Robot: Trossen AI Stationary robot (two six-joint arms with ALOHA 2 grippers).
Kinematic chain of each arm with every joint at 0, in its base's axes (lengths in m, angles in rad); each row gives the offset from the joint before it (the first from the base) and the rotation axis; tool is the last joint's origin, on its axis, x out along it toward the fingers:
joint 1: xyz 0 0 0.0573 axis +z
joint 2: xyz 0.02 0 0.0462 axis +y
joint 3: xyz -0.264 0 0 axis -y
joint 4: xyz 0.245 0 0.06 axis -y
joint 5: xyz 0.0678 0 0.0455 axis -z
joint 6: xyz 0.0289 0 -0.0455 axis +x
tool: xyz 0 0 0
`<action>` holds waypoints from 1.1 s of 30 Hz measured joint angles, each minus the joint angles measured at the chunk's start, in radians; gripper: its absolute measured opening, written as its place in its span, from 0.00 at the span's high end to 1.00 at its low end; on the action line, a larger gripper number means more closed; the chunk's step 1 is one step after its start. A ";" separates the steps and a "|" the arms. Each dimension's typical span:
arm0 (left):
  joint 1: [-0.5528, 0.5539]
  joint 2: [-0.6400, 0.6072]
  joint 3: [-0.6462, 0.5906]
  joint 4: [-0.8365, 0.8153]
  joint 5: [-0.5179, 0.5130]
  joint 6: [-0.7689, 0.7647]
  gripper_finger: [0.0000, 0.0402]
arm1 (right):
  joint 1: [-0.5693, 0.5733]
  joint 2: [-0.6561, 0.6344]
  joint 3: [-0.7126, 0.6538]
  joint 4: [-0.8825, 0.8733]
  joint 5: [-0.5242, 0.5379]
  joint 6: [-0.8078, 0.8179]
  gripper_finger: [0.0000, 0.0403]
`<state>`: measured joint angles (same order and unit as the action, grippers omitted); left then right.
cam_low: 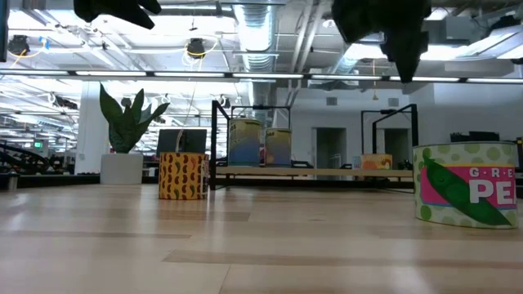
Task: Pick and place cans onto a shelf
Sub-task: Put the canned green peas on the shelf
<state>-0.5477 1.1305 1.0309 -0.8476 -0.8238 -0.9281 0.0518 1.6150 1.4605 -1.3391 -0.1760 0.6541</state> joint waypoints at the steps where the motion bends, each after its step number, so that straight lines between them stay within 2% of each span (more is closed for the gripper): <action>1: 0.000 0.000 0.000 0.000 -0.004 0.000 0.59 | 0.038 0.004 0.001 0.028 0.021 0.029 0.60; 6: 0.000 0.000 0.000 0.000 -0.029 0.005 0.59 | 0.190 0.008 -0.026 0.167 0.165 0.137 0.61; 9: 0.000 0.000 0.000 0.000 -0.030 0.028 0.59 | 0.247 0.011 -0.064 0.210 0.204 0.196 0.62; 14: 0.000 0.000 0.000 0.000 -0.032 0.053 0.59 | 0.305 0.011 -0.138 0.232 0.205 0.313 0.65; 17: 0.000 0.000 0.000 0.000 -0.033 0.056 0.59 | 0.328 0.010 -0.181 0.311 0.204 0.353 0.66; 23: 0.000 0.000 0.000 0.000 -0.033 0.055 0.59 | 0.359 0.010 -0.248 0.443 0.199 0.361 0.67; 33: 0.000 0.000 0.000 0.000 -0.033 0.055 0.59 | 0.369 0.010 -0.330 0.511 0.200 0.360 0.64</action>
<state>-0.5479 1.1301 1.0309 -0.8471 -0.8568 -0.8734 0.4210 1.6253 1.1305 -0.8278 0.0242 1.0138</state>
